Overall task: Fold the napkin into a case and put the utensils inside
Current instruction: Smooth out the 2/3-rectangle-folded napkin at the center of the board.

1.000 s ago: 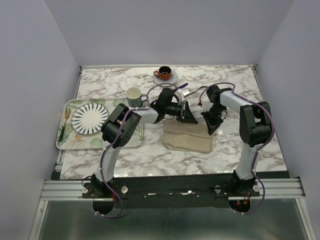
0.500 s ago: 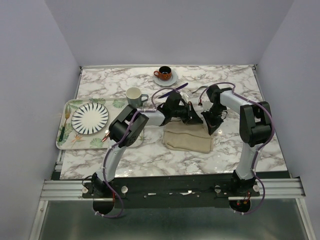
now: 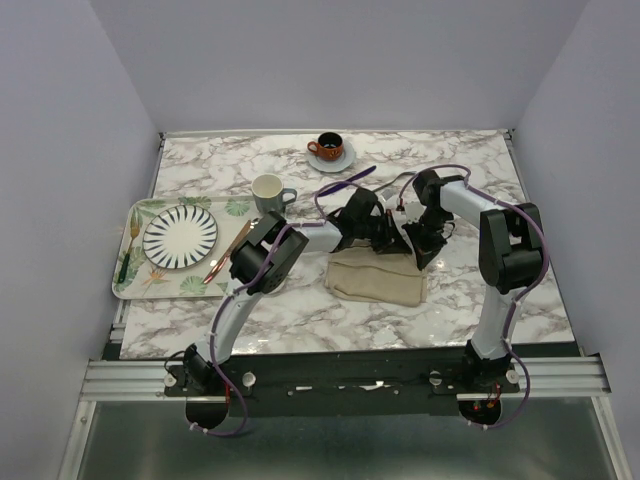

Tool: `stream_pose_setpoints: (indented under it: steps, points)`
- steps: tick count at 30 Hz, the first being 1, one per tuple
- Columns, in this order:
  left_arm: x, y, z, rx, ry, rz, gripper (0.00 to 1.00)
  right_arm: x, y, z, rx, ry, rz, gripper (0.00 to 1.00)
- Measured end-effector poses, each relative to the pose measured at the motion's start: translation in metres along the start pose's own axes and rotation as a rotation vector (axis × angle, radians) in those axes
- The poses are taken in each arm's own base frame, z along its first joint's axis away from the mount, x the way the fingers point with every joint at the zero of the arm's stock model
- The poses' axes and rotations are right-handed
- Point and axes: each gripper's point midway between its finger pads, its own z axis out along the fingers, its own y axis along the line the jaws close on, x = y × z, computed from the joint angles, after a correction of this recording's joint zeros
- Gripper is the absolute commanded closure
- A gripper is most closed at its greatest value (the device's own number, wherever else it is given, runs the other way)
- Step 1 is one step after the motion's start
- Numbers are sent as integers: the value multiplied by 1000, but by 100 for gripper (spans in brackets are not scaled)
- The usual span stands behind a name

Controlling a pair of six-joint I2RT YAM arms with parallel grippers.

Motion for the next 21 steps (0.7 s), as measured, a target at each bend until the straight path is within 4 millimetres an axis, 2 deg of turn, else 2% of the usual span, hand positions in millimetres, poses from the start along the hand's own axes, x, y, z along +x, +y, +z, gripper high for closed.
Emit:
stream_pose_setpoints:
  steps: [2, 5, 9, 14, 21]
  points:
    - [-1, 8, 3, -23, -3, -5, 100, 0, 0, 0, 0, 0, 0, 96]
    - [-1, 18, 9, -43, 4, -14, 100, 0, 0, 0, -2, -1, -1, 87]
    - [-2, 18, 11, -48, 5, 1, 100, -1, 0, -2, -7, -12, -15, 62]
    - [-2, 19, 11, -48, 6, 14, 100, -6, 1, -18, -51, -65, -15, 62]
    - [-2, 19, 11, -46, 6, 25, 100, -30, 12, -69, -162, -256, -17, 74]
